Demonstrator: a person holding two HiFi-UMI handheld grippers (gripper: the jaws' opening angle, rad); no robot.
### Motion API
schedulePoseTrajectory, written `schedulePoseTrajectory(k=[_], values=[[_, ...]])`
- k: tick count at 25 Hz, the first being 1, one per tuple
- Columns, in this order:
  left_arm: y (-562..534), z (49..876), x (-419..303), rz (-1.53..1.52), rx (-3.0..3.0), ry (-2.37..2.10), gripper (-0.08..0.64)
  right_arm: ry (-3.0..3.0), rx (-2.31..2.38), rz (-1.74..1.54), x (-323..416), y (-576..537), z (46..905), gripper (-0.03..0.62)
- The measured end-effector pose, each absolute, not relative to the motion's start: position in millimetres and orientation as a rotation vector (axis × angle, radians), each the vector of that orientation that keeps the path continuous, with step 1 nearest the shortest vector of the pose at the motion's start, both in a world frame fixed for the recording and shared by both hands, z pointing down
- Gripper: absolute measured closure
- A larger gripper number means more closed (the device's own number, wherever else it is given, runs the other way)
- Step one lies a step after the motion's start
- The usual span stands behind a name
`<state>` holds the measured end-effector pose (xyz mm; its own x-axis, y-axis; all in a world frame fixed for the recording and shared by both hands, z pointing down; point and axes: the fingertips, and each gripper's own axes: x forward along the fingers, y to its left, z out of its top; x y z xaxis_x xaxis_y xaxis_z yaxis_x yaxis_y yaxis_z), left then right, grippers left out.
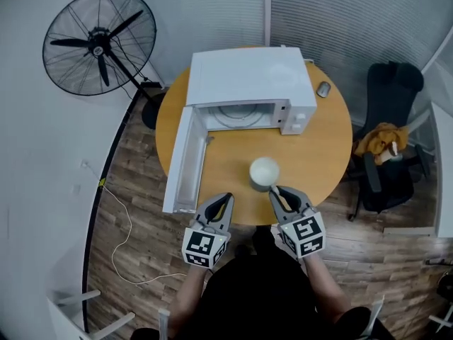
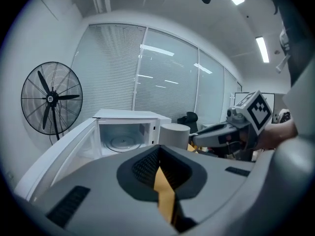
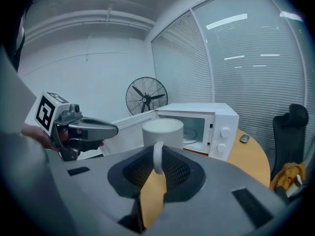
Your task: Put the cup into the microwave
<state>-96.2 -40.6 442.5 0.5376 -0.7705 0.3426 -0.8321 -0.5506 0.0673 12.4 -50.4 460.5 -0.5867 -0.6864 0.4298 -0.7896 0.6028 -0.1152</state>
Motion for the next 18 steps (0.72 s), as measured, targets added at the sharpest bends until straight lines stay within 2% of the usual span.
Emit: schedulePoseTrajectory(k=[4,12,18], values=[[-62,446,-92,0.468,2.538,-1.420,0.566,-2.506,1.148,0.429,17,-74,467,0.531],[-95,448,-80,0.340,2.440,-1.459,0.566,-2.526,1.085,0.430,29,-109,484,0.531],[-108,454,-77,0.372,2.411,-1.481,0.566,-2.525,1.061,0.442,32,-129,498,0.531]])
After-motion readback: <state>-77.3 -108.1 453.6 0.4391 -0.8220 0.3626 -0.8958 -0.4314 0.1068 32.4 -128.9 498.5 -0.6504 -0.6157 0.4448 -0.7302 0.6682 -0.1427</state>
